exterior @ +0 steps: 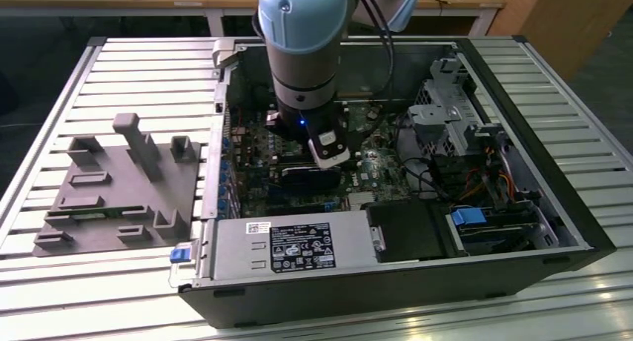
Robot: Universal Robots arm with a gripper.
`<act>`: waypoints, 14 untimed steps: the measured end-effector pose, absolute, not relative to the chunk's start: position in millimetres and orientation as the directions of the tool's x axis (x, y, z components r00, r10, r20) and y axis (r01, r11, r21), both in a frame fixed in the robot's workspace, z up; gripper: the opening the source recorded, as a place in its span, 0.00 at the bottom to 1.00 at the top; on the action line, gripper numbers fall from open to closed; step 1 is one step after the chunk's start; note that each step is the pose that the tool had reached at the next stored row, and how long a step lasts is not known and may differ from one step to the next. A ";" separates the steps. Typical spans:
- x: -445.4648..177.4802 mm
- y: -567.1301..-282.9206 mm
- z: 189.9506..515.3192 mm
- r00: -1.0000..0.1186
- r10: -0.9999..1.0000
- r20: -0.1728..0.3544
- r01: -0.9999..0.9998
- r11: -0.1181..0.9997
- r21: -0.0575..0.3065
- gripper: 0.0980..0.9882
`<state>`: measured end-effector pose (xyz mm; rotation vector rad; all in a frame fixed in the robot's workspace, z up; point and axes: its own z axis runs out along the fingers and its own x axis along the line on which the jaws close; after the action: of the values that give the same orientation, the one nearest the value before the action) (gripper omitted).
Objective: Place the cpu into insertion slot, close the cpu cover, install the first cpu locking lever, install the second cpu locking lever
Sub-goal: 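Install the second cpu locking lever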
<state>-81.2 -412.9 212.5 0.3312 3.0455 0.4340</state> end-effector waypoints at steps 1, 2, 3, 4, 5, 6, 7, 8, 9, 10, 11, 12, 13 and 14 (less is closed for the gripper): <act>-81.3 -414.9 212.1 -0.976 0.217 -0.016 0.204 0.938 0.282 0.00; -81.3 -416.5 211.5 -0.976 0.217 -0.016 0.204 0.937 0.284 0.00; -81.3 -417.4 210.8 -0.976 0.217 -0.015 0.204 0.936 0.288 0.00; -81.5 -417.7 210.1 -0.976 0.217 -0.013 0.204 0.934 0.295 0.00; -81.7 -417.9 209.4 -0.976 0.217 -0.012 0.204 0.931 0.304 0.00; -81.9 -418.0 208.9 -0.976 0.217 -0.009 0.204 0.928 0.313 0.00; -82.2 -418.0 208.3 -0.976 0.217 -0.007 0.204 0.925 0.322 0.00; -82.5 -418.0 207.6 -0.976 0.217 -0.005 0.204 0.922 0.329 0.00; -82.9 -418.0 206.7 -0.976 0.217 -0.004 0.203 0.920 0.334 0.00; -83.3 -418.0 205.7 -0.976 0.217 -0.003 0.203 0.919 0.339 0.00; -83.7 -418.0 204.7 -0.976 0.217 -0.002 0.203 0.917 0.343 0.00; -84.2 -418.0 203.6 -0.976 0.217 -0.002 0.203 0.916 0.345 0.00; -84.8 -418.1 202.5 -0.976 0.217 -0.001 0.203 0.915 0.348 0.00; -85.7 -418.1 201.4 -0.976 0.217 0.000 0.203 0.914 0.351 0.00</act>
<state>-85.7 -418.1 201.4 0.3335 3.0349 0.5500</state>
